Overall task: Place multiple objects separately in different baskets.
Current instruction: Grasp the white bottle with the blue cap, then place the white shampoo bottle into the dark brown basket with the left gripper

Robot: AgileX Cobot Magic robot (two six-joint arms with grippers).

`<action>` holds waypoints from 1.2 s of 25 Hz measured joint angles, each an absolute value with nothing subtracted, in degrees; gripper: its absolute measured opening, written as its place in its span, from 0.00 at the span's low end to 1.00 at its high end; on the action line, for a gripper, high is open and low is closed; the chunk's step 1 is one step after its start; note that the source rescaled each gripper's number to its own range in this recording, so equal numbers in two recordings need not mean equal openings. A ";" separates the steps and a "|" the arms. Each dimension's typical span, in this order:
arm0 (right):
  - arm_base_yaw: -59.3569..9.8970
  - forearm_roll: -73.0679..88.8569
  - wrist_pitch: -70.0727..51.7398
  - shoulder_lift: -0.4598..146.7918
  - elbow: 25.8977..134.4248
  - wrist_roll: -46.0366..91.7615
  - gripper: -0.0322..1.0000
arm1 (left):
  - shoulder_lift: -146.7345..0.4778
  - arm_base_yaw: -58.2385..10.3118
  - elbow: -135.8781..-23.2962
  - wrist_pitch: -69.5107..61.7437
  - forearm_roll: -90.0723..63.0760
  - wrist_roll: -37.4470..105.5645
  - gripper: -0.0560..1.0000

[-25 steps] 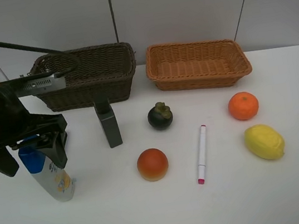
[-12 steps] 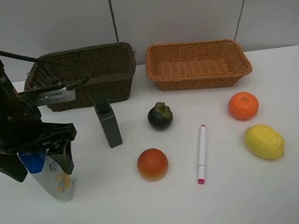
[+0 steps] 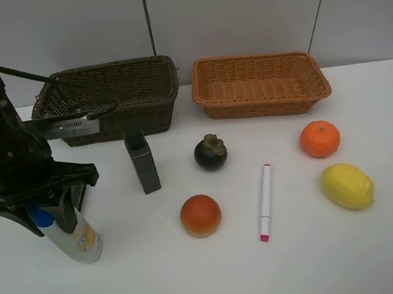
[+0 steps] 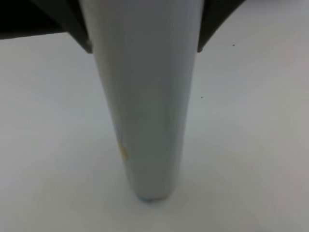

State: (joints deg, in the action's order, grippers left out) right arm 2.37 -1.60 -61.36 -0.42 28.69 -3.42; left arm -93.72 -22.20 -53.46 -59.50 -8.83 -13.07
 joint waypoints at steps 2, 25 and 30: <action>2.37 -1.60 -61.36 -0.42 28.69 -3.42 1.00 | -92.24 -22.20 -56.27 -61.10 -8.44 -12.31 0.06; 2.37 -1.60 -61.36 -0.42 28.69 -3.42 1.00 | -118.51 -4.19 -108.84 -64.02 -5.03 -2.46 0.06; 2.37 -1.60 -61.36 -0.42 28.69 -3.42 1.00 | -120.40 -4.19 -109.06 -61.53 -5.08 -0.80 0.36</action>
State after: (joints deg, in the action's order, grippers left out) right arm 2.37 -1.60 -61.36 -0.42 28.69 -3.42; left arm -120.40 -4.19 -109.06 -61.53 -5.08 -0.80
